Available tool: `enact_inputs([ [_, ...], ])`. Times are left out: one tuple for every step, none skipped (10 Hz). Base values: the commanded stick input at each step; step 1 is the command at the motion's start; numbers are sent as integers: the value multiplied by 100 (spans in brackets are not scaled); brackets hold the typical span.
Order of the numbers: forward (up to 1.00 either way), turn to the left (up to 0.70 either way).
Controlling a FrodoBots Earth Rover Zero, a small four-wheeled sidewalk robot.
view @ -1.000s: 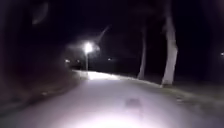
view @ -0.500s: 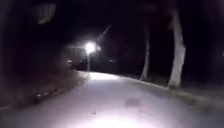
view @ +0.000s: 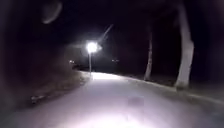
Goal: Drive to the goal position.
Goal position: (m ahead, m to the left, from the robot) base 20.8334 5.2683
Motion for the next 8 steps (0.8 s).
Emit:
enact_inputs([
  [70,0],
  [70,0],
  [70,0],
  [70,0],
  [70,0],
  [70,0],
  [70,8],
  [70,14],
])
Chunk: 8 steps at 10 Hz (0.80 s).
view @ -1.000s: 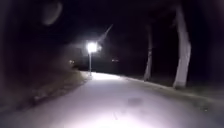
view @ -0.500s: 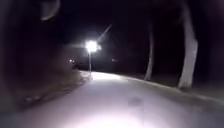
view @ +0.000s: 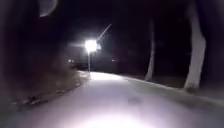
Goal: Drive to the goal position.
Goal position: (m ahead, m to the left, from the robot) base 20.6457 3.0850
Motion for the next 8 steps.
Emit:
enact_inputs([
  [70,14],
  [70,11],
  [70,0],
  [70,0],
  [70,0],
  [70,0],
  [70,0],
  [70,0],
])
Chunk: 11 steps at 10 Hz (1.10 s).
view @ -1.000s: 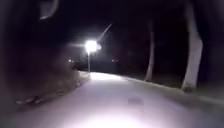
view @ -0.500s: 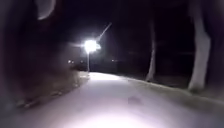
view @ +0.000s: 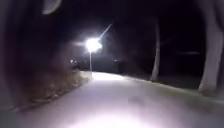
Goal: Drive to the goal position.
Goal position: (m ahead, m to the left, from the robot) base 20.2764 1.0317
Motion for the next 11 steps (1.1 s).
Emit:
enact_inputs([
  [70,0],
  [70,0],
  [70,0],
  [70,1],
  [70,14],
  [70,8],
  [70,0],
  [70,0],
  [70,0],
  [70,0],
  [70,0],
])
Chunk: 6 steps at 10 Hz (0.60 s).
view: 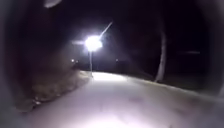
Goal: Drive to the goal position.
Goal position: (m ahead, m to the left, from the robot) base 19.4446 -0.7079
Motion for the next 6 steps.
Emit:
enact_inputs([
  [70,0],
  [70,0],
  [70,0],
  [70,0],
  [70,0],
  [70,0],
])
